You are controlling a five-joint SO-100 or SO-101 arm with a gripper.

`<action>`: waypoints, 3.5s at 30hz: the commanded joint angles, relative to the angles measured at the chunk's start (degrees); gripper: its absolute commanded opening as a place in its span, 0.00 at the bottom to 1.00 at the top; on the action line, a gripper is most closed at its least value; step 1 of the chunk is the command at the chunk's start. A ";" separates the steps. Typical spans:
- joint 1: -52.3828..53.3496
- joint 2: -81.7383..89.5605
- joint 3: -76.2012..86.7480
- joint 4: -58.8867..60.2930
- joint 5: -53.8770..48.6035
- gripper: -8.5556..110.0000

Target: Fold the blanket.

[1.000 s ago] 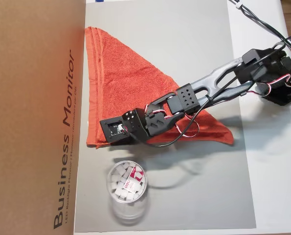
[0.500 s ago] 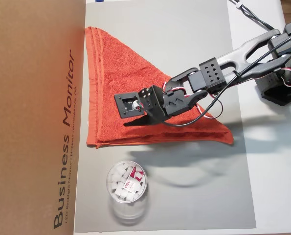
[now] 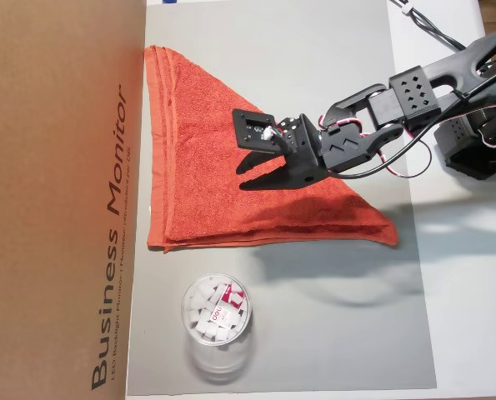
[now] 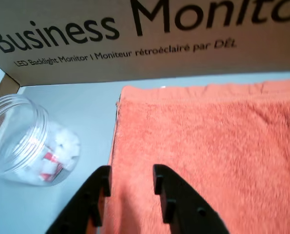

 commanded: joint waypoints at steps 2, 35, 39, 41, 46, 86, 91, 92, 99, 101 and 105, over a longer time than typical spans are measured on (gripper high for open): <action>0.18 9.84 2.46 7.56 4.66 0.19; -10.11 36.04 6.42 71.10 53.61 0.20; -12.92 35.86 6.50 71.46 50.45 0.20; -12.66 35.86 6.42 71.37 44.21 0.20; -7.82 35.86 5.80 74.62 22.68 0.20; -20.92 32.61 14.59 69.70 -79.80 0.20; -23.73 25.40 13.45 66.71 -79.80 0.20; -24.26 24.17 13.45 64.95 -79.80 0.20; -26.89 16.96 13.45 56.34 -79.80 0.20; -27.25 15.64 13.45 56.25 -79.80 0.20; -27.42 13.62 14.06 55.46 -79.80 0.20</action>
